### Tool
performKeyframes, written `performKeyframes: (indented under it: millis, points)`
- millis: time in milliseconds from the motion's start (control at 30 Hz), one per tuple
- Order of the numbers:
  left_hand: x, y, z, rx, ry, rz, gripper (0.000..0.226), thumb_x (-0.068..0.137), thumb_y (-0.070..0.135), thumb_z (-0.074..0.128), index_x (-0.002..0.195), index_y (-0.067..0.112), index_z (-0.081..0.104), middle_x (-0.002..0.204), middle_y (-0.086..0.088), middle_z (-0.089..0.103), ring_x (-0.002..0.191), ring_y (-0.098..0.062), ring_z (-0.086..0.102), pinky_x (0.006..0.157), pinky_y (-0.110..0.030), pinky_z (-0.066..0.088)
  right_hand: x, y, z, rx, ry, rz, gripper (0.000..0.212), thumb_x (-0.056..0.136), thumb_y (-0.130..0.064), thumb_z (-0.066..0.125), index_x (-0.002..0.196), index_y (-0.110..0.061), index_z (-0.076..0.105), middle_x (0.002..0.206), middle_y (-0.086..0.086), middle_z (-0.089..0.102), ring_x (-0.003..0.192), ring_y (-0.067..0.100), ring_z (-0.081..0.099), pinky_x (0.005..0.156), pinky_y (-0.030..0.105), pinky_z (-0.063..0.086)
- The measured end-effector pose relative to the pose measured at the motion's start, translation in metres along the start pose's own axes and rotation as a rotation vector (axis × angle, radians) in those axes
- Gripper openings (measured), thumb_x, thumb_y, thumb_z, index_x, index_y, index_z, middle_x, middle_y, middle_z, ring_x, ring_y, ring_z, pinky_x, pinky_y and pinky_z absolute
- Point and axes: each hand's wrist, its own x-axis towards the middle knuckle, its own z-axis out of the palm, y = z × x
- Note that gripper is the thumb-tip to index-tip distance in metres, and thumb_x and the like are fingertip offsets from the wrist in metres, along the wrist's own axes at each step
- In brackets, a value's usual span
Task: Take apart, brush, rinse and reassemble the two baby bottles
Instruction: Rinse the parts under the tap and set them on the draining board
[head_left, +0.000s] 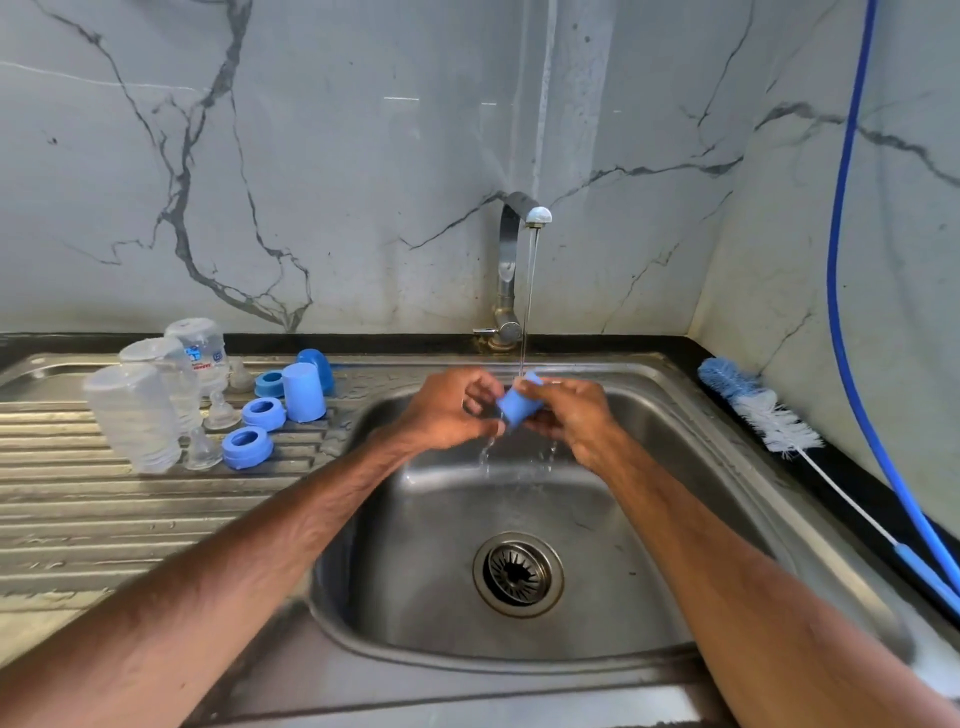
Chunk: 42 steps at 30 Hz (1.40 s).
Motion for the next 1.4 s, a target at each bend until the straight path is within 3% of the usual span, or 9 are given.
performKeyframes:
  millis: [133,233,367,600,733,900,1033,1200,1400]
  points:
    - [0.008,-0.013,0.004,0.13,-0.038,-0.135,0.054,0.081,0.012,0.085,0.13,0.008,0.062,0.126,-0.007,0.067,0.106,-0.017,0.064,0.088,-0.023,0.053,-0.006,0.01,0.016,-0.602,0.024,-0.31,0.034,0.07,-0.013,0.095,0.097,-0.019,0.075,0.096,-0.003,0.075,0.09,0.014,0.072,0.075,0.018,0.059]
    - [0.027,-0.006,0.005,0.015,0.105,-0.231,0.044,0.086,0.014,0.08,0.125,0.015,0.058,0.127,-0.005,0.063,0.117,-0.022,0.061,0.101,-0.035,0.052,-0.007,-0.003,0.024,-0.565,0.101,-0.448,0.036,0.072,-0.015,0.094,0.097,-0.024,0.07,0.094,-0.011,0.071,0.083,0.003,0.069,0.059,0.005,0.05]
    - [0.054,0.011,0.002,-0.271,0.246,-0.343,0.034,0.088,-0.001,0.065,0.08,0.025,0.046,0.102,-0.004,0.057,0.097,-0.022,0.057,0.092,-0.043,0.055,-0.009,-0.003,0.018,-0.623,0.147,-0.444,0.043,0.077,-0.015,0.09,0.116,-0.017,0.07,0.106,-0.006,0.071,0.09,0.007,0.068,0.078,0.018,0.059]
    - [0.075,0.017,0.009,-0.748,0.35,-0.452,0.021,0.099,-0.007,0.053,0.084,0.008,0.058,0.09,-0.014,0.059,0.067,-0.018,0.056,0.069,-0.032,0.058,-0.006,-0.004,0.017,-0.64,0.15,-0.493,0.046,0.077,-0.019,0.091,0.118,-0.019,0.069,0.106,-0.01,0.069,0.089,0.005,0.066,0.083,0.021,0.059]
    - [0.077,0.016,0.005,-0.915,0.356,-0.524,0.024,0.1,-0.011,0.048,0.089,0.005,0.063,0.093,-0.008,0.067,0.081,-0.019,0.064,0.092,-0.04,0.06,-0.003,-0.005,0.019,-0.623,0.187,-0.551,0.045,0.075,-0.022,0.092,0.114,-0.023,0.07,0.101,-0.013,0.07,0.084,0.001,0.067,0.068,0.008,0.054]
    - [0.086,0.027,-0.004,-0.72,0.331,-0.335,0.023,0.1,-0.006,0.052,0.109,0.006,0.069,0.107,-0.007,0.069,0.087,-0.013,0.065,0.076,-0.024,0.06,0.0,-0.001,0.014,-0.632,0.184,-0.449,0.053,0.075,-0.023,0.093,0.123,-0.017,0.07,0.114,-0.003,0.072,0.097,0.015,0.07,0.086,0.031,0.062]
    - [0.094,0.045,-0.003,-0.313,0.172,-0.203,0.052,0.1,-0.007,0.044,0.148,0.008,0.051,0.146,-0.008,0.058,0.123,-0.027,0.063,0.106,-0.042,0.052,0.0,-0.008,0.014,-0.622,0.183,-0.509,0.046,0.079,-0.024,0.089,0.12,-0.017,0.07,0.104,-0.013,0.064,0.092,0.012,0.068,0.076,0.02,0.056]
    - [0.078,0.037,-0.004,-0.252,0.068,-0.15,0.056,0.104,0.003,0.047,0.157,0.013,0.036,0.159,-0.003,0.043,0.137,-0.02,0.05,0.114,-0.044,0.044,-0.006,-0.009,0.016,-0.324,0.016,-0.207,0.022,0.09,-0.024,0.079,0.105,-0.008,0.076,0.097,0.01,0.076,0.08,0.025,0.074,0.075,0.039,0.063]
    - [0.023,0.03,0.015,-0.518,0.032,-0.228,0.032,0.104,0.029,0.055,0.117,0.007,0.073,0.109,-0.012,0.075,0.092,-0.017,0.066,0.071,-0.022,0.049,-0.021,-0.019,0.014,0.164,-0.147,0.199,0.026,0.102,-0.015,0.053,0.115,0.004,0.066,0.103,0.026,0.075,0.066,0.03,0.075,0.046,0.022,0.053]
